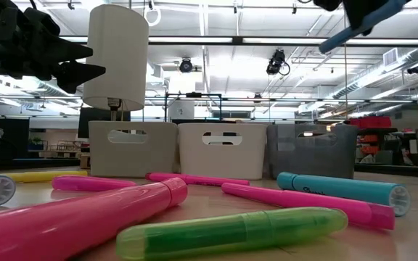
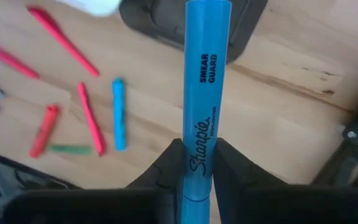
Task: Pick & Place Markers
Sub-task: Put the top blue marker pen into the black bin
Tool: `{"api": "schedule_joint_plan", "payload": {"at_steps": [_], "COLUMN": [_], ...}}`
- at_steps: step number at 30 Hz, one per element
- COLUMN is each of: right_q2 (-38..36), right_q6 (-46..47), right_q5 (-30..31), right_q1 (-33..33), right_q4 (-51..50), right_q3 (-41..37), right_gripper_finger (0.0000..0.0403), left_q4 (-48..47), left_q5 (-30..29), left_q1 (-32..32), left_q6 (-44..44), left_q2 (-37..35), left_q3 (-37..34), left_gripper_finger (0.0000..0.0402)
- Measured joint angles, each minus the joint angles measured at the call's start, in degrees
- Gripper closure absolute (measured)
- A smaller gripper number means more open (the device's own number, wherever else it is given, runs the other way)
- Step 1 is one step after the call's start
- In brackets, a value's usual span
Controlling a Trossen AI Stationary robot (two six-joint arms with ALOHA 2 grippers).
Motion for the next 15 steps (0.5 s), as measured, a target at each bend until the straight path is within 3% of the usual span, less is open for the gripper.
{"api": "schedule_joint_plan", "payload": {"at_steps": [15], "right_q2": [1.7], "right_q6": [-3.3], "right_q5": [-0.5], "right_q1": [-14.1], "right_q4": [1.9], "right_q3": [0.0], "right_gripper_finger": [0.0346], "left_q4": [0.0], "left_q5": [0.0], "left_q1": [0.0], "left_q6": [0.0], "left_q2": [0.0], "left_q3": [0.0], "left_gripper_finger": [0.0099]}}
